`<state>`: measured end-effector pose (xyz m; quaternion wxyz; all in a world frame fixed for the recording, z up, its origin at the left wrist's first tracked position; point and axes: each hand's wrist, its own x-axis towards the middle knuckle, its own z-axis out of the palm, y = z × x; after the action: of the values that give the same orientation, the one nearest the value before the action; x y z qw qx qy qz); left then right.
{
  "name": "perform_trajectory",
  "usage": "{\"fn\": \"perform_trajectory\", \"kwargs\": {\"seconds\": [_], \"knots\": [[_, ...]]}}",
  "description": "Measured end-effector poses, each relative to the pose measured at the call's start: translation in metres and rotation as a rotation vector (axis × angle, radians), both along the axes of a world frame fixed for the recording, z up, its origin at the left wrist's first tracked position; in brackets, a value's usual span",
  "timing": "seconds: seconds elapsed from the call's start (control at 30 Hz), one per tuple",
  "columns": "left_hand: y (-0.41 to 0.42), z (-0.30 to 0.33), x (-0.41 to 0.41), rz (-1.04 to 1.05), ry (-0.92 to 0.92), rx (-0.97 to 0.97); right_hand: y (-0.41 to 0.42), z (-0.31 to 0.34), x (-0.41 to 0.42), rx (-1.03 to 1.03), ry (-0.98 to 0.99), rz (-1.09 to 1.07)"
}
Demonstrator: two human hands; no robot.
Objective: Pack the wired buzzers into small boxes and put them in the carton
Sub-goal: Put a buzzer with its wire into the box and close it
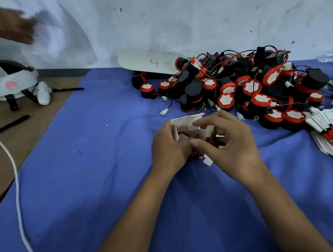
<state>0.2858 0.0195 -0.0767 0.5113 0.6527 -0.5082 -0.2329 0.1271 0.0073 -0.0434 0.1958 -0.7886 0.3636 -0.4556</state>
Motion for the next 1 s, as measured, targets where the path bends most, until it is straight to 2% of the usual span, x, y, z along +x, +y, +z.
{"fn": "perform_trajectory", "kwargs": {"seconds": [0.1, 0.17, 0.27, 0.37, 0.5, 0.6, 0.8, 0.93, 1.0], "knots": [[-0.001, -0.001, 0.0, -0.008, 0.035, -0.004, 0.004, 0.004, 0.001, 0.27, -0.258, 0.226], [-0.002, -0.003, 0.001, -0.01, 0.038, -0.009, 0.005, 0.006, 0.001, 0.363, -0.384, 0.286], [-0.002, -0.007, 0.002, -0.015, 0.009, 0.001, 0.005, 0.005, 0.002, 0.418, -0.415, 0.293], [-0.002, -0.006, 0.002, -0.018, 0.002, 0.015, 0.005, -0.001, 0.006, 0.355, -0.324, 0.175], [-0.003, -0.008, 0.002, -0.041, 0.016, 0.003, -0.002, -0.008, 0.008, -0.068, 0.035, -0.19], [-0.003, -0.008, 0.001, -0.043, 0.022, -0.008, -0.004, -0.01, 0.007, -0.187, 0.19, -0.322], [-0.002, -0.009, -0.001, -0.043, 0.039, -0.037, -0.001, -0.003, 0.017, -0.086, 0.379, -0.406], [-0.002, -0.01, 0.0, -0.047, 0.022, -0.061, -0.002, -0.005, 0.018, -0.057, 0.383, -0.388], [-0.002, -0.011, 0.0, -0.061, 0.037, -0.054, -0.003, -0.007, 0.017, -0.06, 0.288, -0.352]]}}
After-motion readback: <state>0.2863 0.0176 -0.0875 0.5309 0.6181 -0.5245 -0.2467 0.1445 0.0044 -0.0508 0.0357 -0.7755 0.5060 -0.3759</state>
